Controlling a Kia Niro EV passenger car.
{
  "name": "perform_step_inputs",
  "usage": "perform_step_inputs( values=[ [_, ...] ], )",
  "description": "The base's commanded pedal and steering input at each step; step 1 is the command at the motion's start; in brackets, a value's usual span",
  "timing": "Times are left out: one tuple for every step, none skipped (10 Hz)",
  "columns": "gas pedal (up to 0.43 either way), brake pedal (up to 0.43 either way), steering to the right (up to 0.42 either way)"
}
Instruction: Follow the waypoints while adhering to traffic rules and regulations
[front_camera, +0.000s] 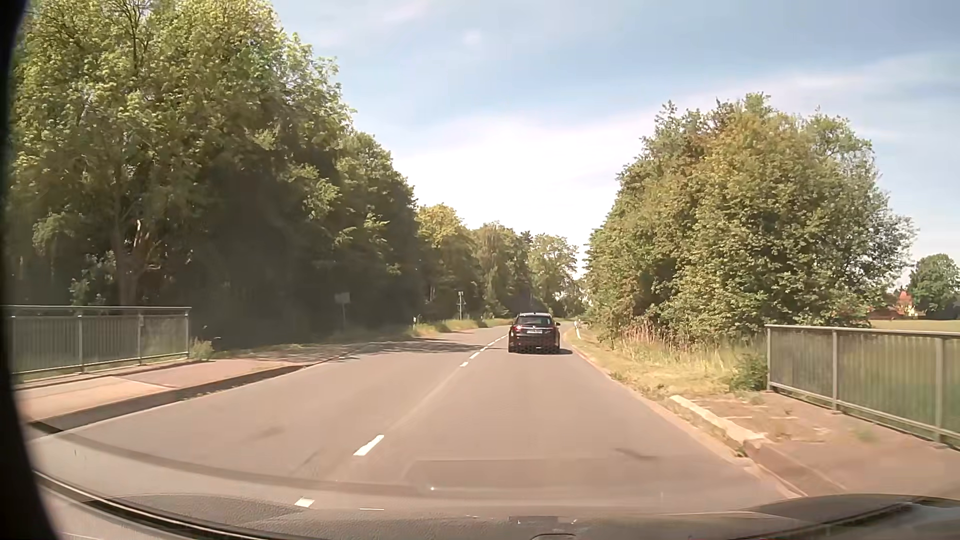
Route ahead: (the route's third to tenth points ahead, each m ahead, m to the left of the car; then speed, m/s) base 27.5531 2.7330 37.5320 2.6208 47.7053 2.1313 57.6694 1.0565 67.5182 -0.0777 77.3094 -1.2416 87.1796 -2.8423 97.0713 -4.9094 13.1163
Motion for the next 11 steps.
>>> perform_step_inputs(
  values=[
    [0.280, 0.000, 0.009],
    [0.280, 0.000, 0.009],
    [0.280, 0.000, 0.009],
    [0.280, 0.000, 0.008],
    [0.260, 0.000, 0.008],
    [0.260, 0.000, 0.007],
    [0.260, 0.000, 0.006],
    [0.248, 0.000, 0.006],
    [0.248, 0.000, 0.006],
    [0.248, 0.000, 0.006],
    [0.248, 0.000, 0.006]
  ],
)
